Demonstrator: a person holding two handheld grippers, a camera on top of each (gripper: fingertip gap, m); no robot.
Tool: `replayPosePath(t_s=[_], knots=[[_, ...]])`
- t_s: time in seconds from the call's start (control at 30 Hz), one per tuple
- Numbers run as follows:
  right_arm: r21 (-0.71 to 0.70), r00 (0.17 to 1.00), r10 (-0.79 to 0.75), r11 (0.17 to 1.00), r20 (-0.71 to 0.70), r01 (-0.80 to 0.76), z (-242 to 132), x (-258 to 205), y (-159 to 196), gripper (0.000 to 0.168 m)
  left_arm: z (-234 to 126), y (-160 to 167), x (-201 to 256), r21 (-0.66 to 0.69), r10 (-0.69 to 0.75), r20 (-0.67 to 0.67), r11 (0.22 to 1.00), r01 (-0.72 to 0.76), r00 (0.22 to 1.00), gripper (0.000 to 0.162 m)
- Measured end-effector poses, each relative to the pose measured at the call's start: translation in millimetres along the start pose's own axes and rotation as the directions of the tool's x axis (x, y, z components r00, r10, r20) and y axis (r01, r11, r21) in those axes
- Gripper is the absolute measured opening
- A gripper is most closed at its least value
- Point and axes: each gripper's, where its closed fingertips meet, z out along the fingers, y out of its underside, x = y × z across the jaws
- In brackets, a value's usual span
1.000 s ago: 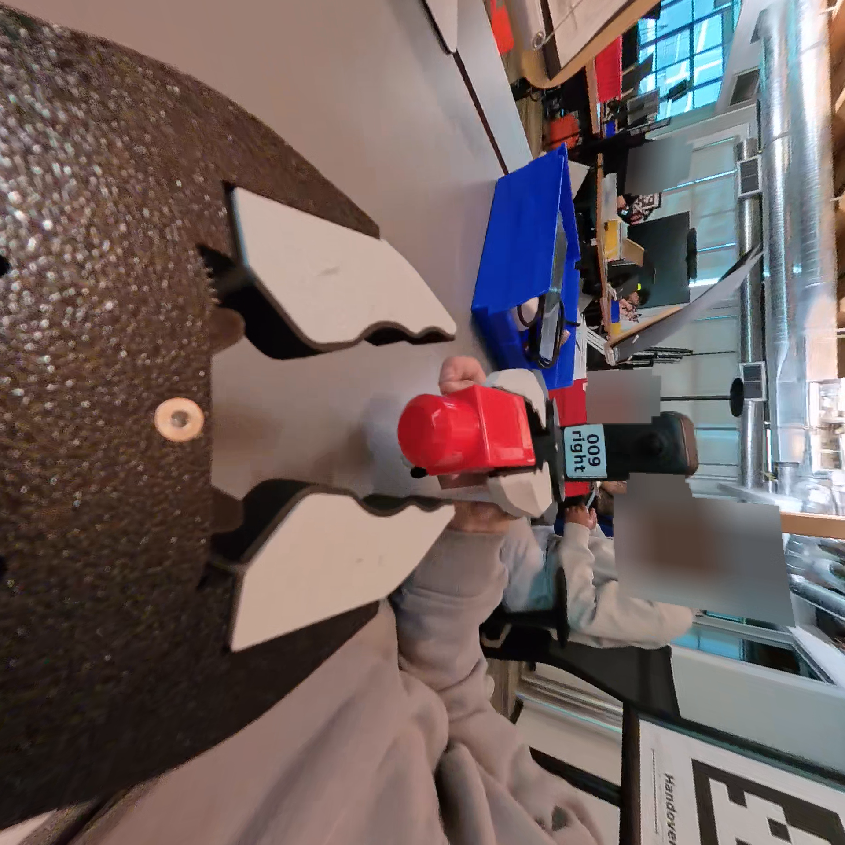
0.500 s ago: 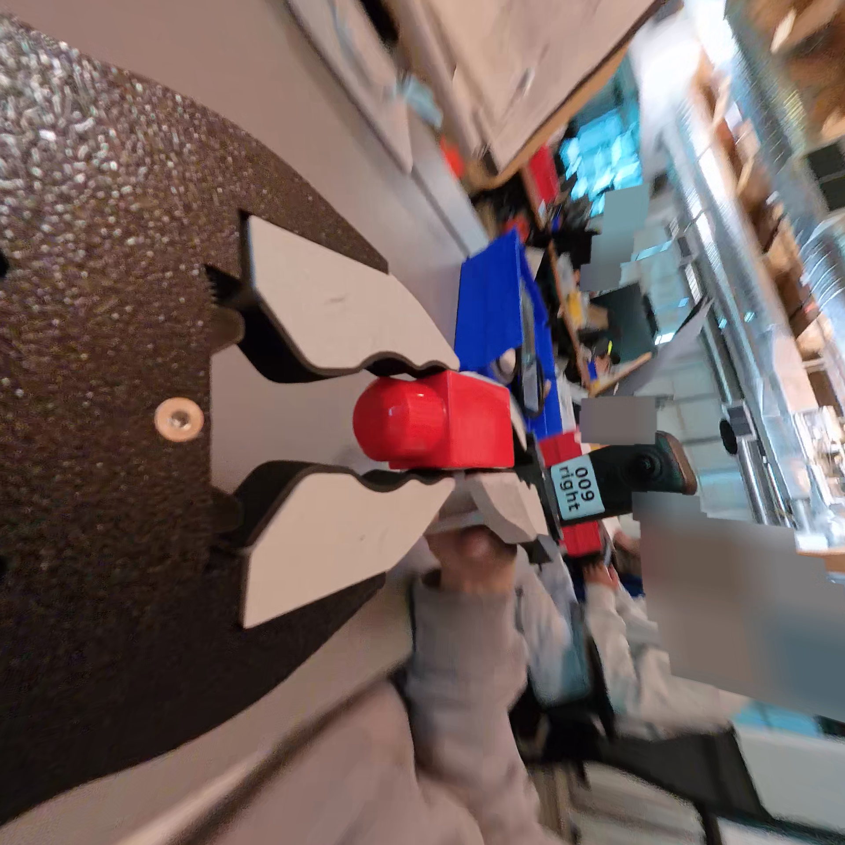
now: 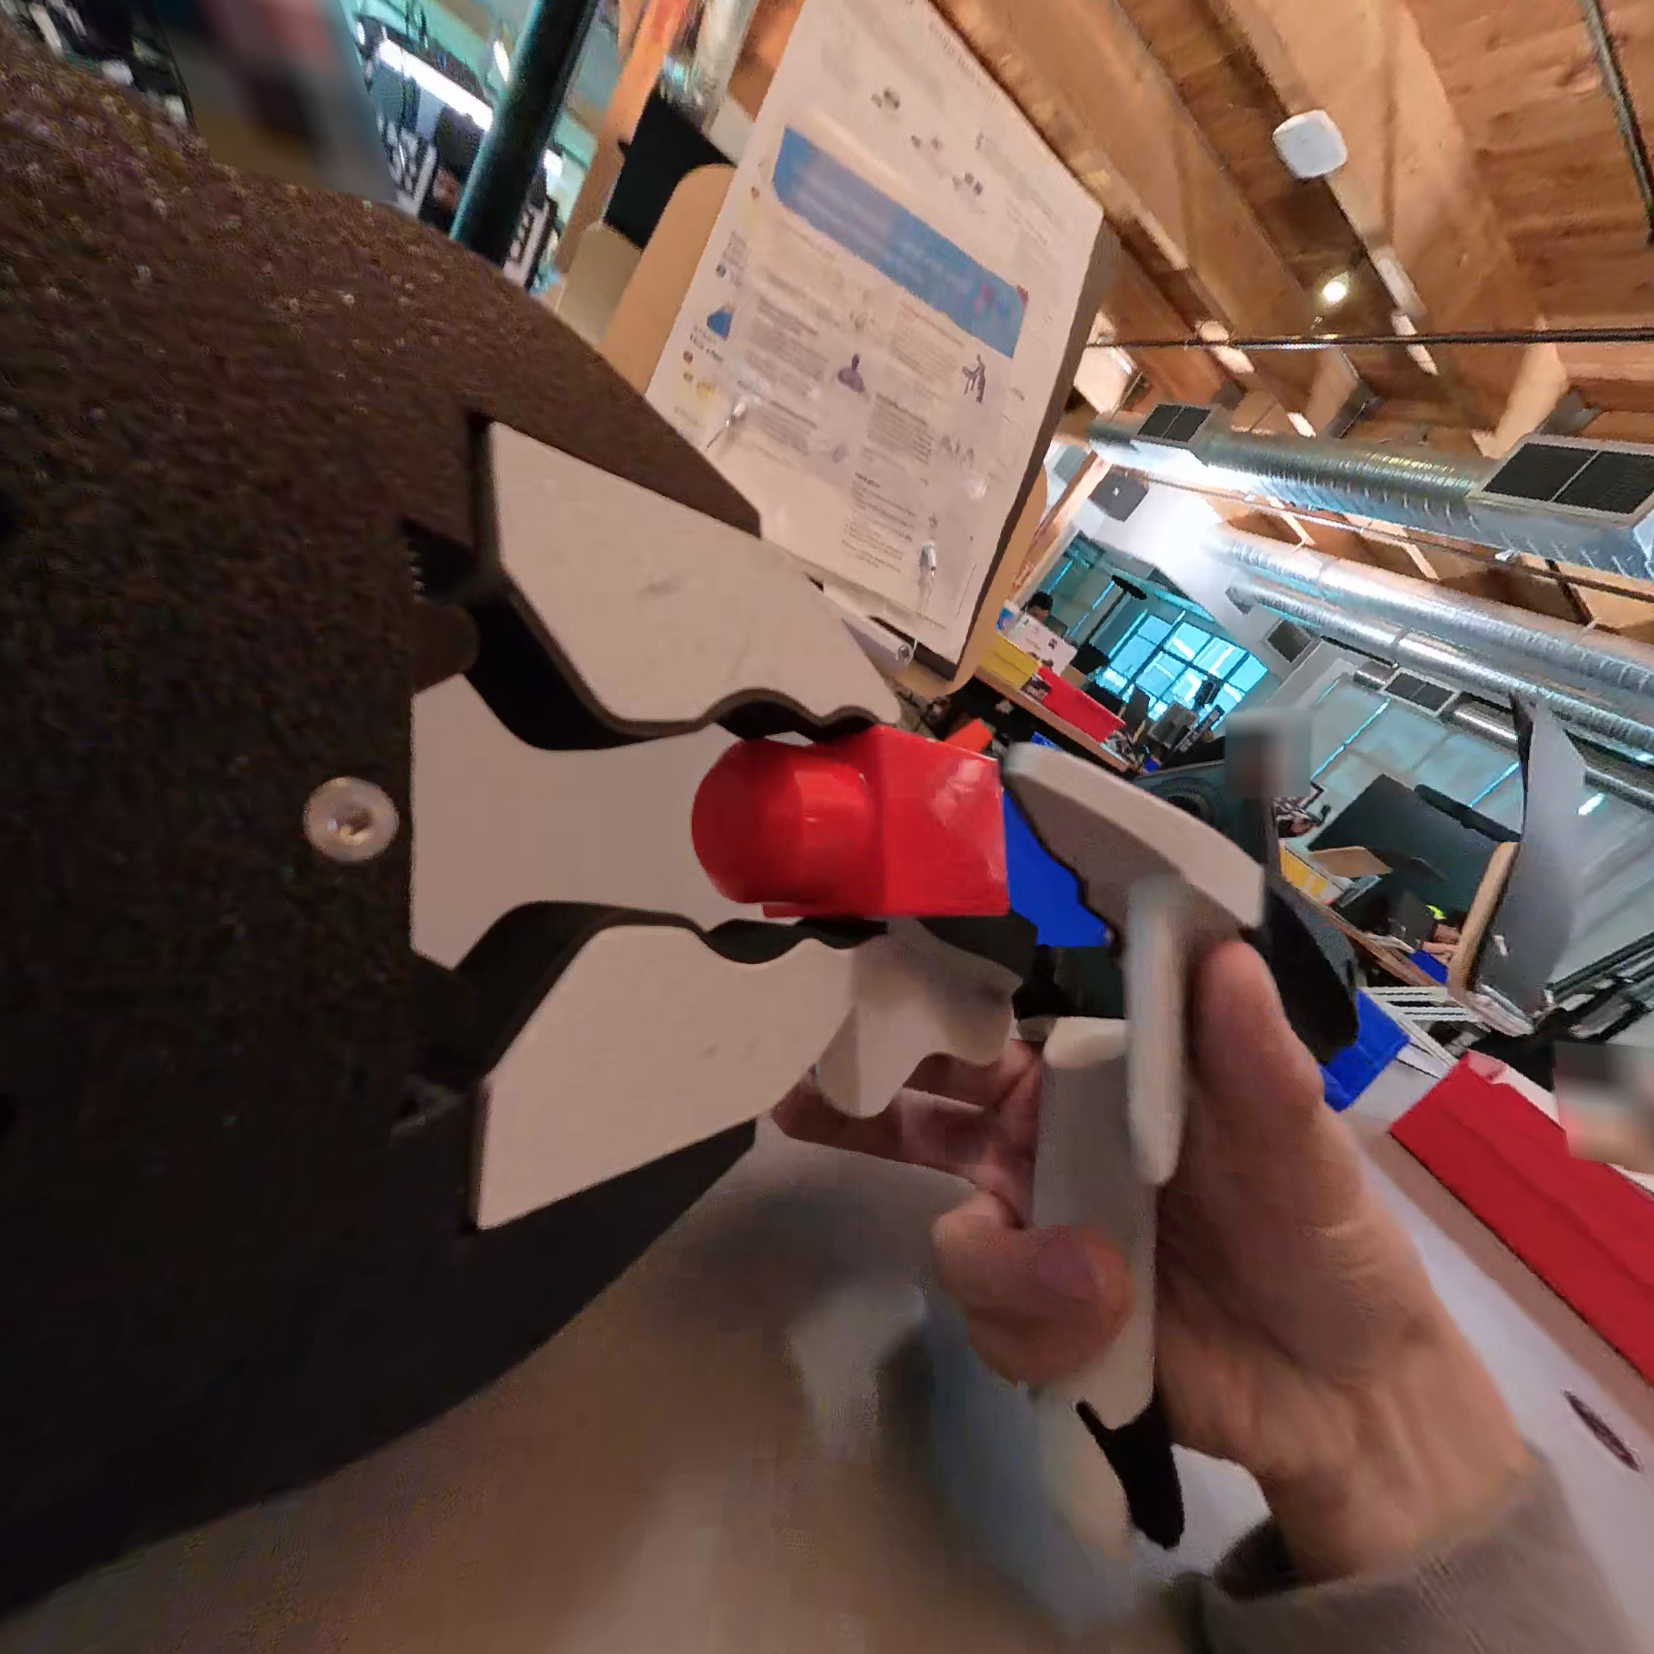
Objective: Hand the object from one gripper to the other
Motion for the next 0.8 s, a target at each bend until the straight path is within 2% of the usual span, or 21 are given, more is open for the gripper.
replayPosePath(t_s=[0.03,0.1,0.2,0.23,0.3,0.33,0.37,0.4,0.47,0.5,0.53,0.57,0.6,0.63,0.7,0.8], knots=[[0.007,1.000,-0.020,1.000,-0.009,0.020,-1.9,2.2,-2.1,0.036,1.3,-1.1,-0.5,-0.003,0.015,0.011,1.000,-0.015,1.000,0.037],[-0.017,0.997,-0.075,0.997,-0.020,0.075,-2.5,2.0,-1.3,0.037,2.5,-0.5,-1.4,-0.012,0.033,0.031,0.999,-0.033,0.999,0.037],[-0.029,0.975,-0.218,0.976,-0.032,0.217,-0.8,-3.5,-2.3,0.036,-0.4,-0.6,-7.3,-0.001,-0.012,0.069,1.000,0.013,0.998,0.039],[-0.012,0.961,-0.278,0.961,-0.013,0.278,-0.9,-10.5,-5.4,0.036,-2.6,-2.7,-12.5,0.024,-0.068,0.093,0.998,0.066,0.993,0.045],[0.086,0.900,-0.436,0.896,-0.009,0.435,-4.7,-27.0,-19.5,0.036,-9.1,-10.4,-20.7,0.126,-0.294,0.067,0.950,0.284,0.953,0.054],[0.148,0.850,-0.527,0.839,-0.014,0.523,-8.2,-37.6,-26.1,0.036,-13.4,-17.6,-22.1,0.185,-0.441,-0.016,0.881,0.436,0.897,0.060],[0.211,0.786,-0.617,0.765,-0.032,0.609,-11.9,-49.4,-32.5,0.036,-18.2,-26.5,-23.2,0.224,-0.579,-0.136,0.772,0.594,0.804,0.060],[0.260,0.711,-0.701,0.676,-0.064,0.690,-15.3,-60.6,-37.0,0.036,-22.7,-33.9,-25.9,0.222,-0.693,-0.259,0.635,0.740,0.672,0.059],[0.260,0.541,-0.832,0.498,-0.127,0.827,-16.8,-74.3,-35.1,0.036,-24.4,-36.5,-29.1,0.048,-0.852,-0.417,0.327,0.944,0.316,0.056],[0.220,0.435,-0.882,0.395,-0.183,0.892,-15.8,-75.0,-33.6,0.036,-26.4,-40.3,-26.1,-0.074,-0.869,-0.471,0.208,0.975,0.150,0.063],[0.164,0.306,-0.925,0.274,-0.224,0.948,-13.5,-75.6,-29.7,0.037,-32.2,-48.4,-22.2,-0.180,-0.853,-0.522,0.129,0.975,0.017,0.062],[0.104,0.178,-0.954,0.157,-0.243,0.982,-10.4,-76.1,-23.9,0.037,-38.0,-55.0,-20.7,-0.254,-0.835,-0.545,0.083,0.964,-0.071,0.052],[0.044,0.071,-0.965,0.062,-0.252,0.997,-7.0,-73.9,-19.1,0.036,-40.7,-58.1,-21.4,-0.284,-0.834,-0.543,0.071,0.956,-0.100,0.048],[-0.009,-0.008,-0.968,-0.005,-0.251,1.000,-3.7,-70.0,-15.3,0.036,-40.4,-56.7,-22.3,-0.293,-0.851,-0.517,0.076,0.953,-0.091,0.049],[-0.048,-0.076,-0.977,-0.067,-0.202,0.997,3.3,-68.2,-4.2,0.037,-39.3,-52.9,-20.2,-0.330,-0.873,-0.480,0.089,0.940,-0.086,0.053],[-0.092,-0.163,-0.974,-0.150,-0.159,0.984,11.2,-70.7,2.6,0.037,-36.5,-59.8,-16.2,-0.377,-0.853,-0.507,0.090,0.922,-0.124,0.057]])
